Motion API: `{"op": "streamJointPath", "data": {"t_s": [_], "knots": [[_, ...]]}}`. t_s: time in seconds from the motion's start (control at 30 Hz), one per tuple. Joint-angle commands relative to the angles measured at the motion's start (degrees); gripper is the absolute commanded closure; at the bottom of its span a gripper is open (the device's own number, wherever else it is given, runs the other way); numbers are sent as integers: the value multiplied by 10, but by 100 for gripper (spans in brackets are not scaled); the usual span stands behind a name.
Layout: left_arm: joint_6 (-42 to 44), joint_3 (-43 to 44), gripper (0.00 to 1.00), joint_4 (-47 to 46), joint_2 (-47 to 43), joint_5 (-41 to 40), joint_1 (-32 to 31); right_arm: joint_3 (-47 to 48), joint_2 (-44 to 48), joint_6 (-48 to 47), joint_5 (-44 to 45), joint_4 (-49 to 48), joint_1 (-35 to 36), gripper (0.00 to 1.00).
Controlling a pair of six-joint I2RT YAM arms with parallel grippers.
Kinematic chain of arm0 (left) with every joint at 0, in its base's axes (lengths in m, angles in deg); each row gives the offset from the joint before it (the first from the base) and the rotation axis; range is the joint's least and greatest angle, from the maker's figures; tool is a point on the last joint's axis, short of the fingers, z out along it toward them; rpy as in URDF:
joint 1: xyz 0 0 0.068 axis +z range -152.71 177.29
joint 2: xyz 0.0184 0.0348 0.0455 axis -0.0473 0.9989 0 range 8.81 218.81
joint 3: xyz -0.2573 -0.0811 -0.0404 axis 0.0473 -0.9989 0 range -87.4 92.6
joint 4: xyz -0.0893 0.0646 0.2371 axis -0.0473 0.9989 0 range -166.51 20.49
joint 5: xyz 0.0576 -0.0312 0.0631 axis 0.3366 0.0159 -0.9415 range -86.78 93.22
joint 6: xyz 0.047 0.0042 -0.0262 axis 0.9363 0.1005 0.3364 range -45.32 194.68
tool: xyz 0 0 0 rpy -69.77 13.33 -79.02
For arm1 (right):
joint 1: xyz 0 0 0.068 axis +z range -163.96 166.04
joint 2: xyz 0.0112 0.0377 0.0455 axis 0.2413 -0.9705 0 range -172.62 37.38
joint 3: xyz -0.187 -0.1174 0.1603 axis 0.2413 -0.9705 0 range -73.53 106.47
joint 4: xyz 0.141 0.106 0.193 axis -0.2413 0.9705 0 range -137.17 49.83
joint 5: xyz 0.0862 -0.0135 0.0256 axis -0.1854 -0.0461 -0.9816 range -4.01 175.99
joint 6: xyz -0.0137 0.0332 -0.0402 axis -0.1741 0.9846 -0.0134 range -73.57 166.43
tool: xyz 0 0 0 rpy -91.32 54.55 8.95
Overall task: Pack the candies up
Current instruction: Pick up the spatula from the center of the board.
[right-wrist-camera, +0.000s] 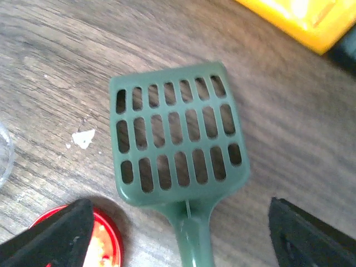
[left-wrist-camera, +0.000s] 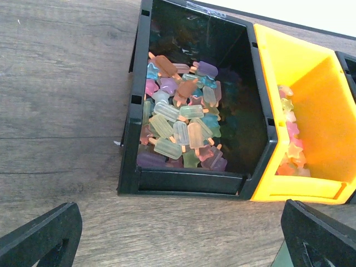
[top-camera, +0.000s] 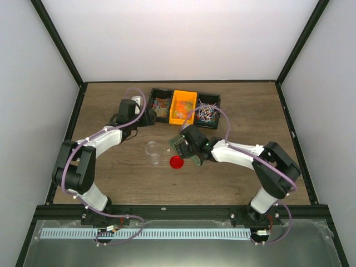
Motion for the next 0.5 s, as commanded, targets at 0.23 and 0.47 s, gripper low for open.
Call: {"op": "streamJointPath", "data": {"t_s": [0.23,0.47], "knots": [[12,-14,0,-5,-25,11,2,52,-83,-96,-41,-63,-25,0],[14,-14,0,-4,-23,14,2,51,-110,-97,-80,-71,-48,2]]}}
